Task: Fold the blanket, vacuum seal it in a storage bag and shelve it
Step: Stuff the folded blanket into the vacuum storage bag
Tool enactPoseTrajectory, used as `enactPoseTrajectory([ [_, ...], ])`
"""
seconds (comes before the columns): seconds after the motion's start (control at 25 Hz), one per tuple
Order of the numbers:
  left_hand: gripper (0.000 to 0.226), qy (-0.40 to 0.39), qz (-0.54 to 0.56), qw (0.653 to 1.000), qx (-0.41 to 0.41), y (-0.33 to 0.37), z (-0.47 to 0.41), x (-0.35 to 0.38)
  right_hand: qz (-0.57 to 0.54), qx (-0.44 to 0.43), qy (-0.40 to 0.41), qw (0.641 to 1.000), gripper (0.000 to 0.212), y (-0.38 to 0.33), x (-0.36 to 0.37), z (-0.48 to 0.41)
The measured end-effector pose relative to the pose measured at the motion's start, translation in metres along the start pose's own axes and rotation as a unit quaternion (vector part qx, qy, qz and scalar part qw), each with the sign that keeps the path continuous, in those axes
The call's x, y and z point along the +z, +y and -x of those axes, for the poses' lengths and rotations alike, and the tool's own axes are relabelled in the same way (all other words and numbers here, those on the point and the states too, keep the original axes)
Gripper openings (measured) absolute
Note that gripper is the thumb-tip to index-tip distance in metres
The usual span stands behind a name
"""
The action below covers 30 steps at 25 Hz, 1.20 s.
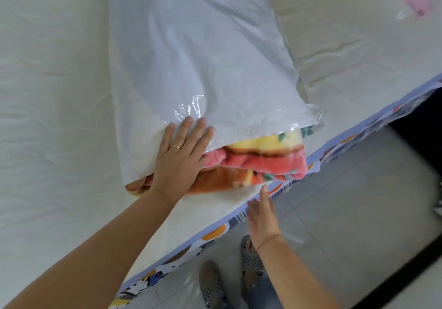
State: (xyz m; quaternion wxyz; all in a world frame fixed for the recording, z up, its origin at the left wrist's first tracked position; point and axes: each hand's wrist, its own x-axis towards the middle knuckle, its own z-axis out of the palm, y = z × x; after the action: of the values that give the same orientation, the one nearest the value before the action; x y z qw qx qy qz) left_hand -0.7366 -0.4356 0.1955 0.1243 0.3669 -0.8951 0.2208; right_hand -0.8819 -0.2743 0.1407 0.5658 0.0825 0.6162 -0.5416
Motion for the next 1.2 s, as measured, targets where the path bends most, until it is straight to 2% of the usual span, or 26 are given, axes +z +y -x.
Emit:
enactPoseTrajectory([
  [0.04, 0.052, 0.009, 0.011, 1.0, -0.004, 0.002, -0.001, 0.003, -0.116, 0.073, -0.029, 0.99, 0.123, 0.0, 0.007, -0.007],
  [0.08, 0.052, 0.014, 0.024, 1.0, -0.007, 0.003, -0.002, 0.007, -0.174, 0.102, -0.05, 0.978, 0.122, -0.002, 0.013, -0.017],
  [0.2, 0.055, 0.02, 0.045, 0.999, 0.005, 0.001, -0.005, 0.011, -0.199, 0.059, -0.073, 0.976, 0.129, -0.005, 0.031, -0.036],
  [0.36, 0.052, 0.005, 0.041, 0.999, 0.023, 0.0, -0.005, 0.016, -0.205, 0.008, -0.155, 0.966, 0.11, -0.014, 0.049, -0.046],
  [0.64, 0.046, -0.003, 0.075, 0.997, 0.02, -0.003, -0.008, 0.022, -0.285, -0.062, -0.213, 0.933, 0.087, -0.009, 0.068, -0.056],
  [0.8, 0.045, -0.003, 0.087, 0.996, 0.034, -0.006, -0.01, 0.016, -0.238, -0.076, -0.221, 0.943, 0.093, -0.027, 0.085, -0.062],
  [0.96, 0.039, 0.026, 0.138, 0.99, -0.012, -0.018, -0.043, -0.014, -0.197, -0.089, -0.252, 0.944, 0.075, -0.058, 0.103, -0.048],
  [1.12, 0.04, 0.036, 0.219, 0.973, -0.055, -0.047, -0.111, -0.053, -0.179, -0.132, -0.298, 0.928, 0.068, -0.134, 0.129, -0.026],
  [1.2, 0.048, 0.011, 0.245, 0.967, -0.072, -0.064, -0.148, -0.07, -0.139, -0.154, -0.285, 0.936, 0.072, -0.181, 0.15, -0.017],
])
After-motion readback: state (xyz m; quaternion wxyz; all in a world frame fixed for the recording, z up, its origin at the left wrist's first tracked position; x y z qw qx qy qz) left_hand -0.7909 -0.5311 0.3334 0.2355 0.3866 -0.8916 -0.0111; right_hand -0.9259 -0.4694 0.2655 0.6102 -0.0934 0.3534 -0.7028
